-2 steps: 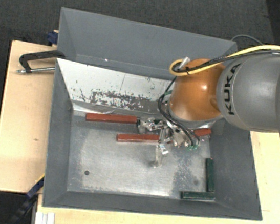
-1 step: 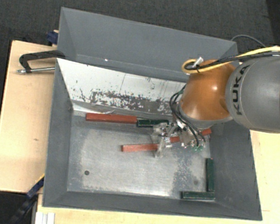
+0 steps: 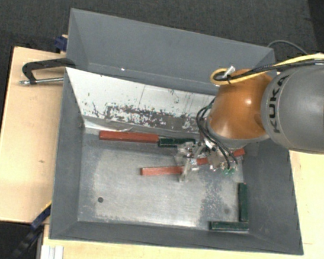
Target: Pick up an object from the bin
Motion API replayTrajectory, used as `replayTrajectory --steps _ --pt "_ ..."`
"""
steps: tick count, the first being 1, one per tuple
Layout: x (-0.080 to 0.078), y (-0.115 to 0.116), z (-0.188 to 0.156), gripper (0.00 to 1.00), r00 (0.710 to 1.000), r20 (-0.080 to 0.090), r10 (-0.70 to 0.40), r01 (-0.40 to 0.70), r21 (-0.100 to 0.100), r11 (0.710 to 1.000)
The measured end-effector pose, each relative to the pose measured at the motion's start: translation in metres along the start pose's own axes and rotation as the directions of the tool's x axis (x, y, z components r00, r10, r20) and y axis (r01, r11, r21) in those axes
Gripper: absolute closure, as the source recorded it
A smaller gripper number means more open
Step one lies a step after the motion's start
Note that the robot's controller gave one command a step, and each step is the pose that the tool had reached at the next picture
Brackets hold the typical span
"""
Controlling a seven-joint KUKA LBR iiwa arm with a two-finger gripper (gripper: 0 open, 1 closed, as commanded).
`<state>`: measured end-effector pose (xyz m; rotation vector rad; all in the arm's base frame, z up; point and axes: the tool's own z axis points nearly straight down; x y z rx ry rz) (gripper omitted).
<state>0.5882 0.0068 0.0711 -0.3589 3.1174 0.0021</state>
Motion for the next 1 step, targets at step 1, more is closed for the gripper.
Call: replayTrajectory --steps 1 --pt "0.0084 0.0616 -0.1310 1.00 1.000 0.002 -0.015 0.015 0.000 1.000"
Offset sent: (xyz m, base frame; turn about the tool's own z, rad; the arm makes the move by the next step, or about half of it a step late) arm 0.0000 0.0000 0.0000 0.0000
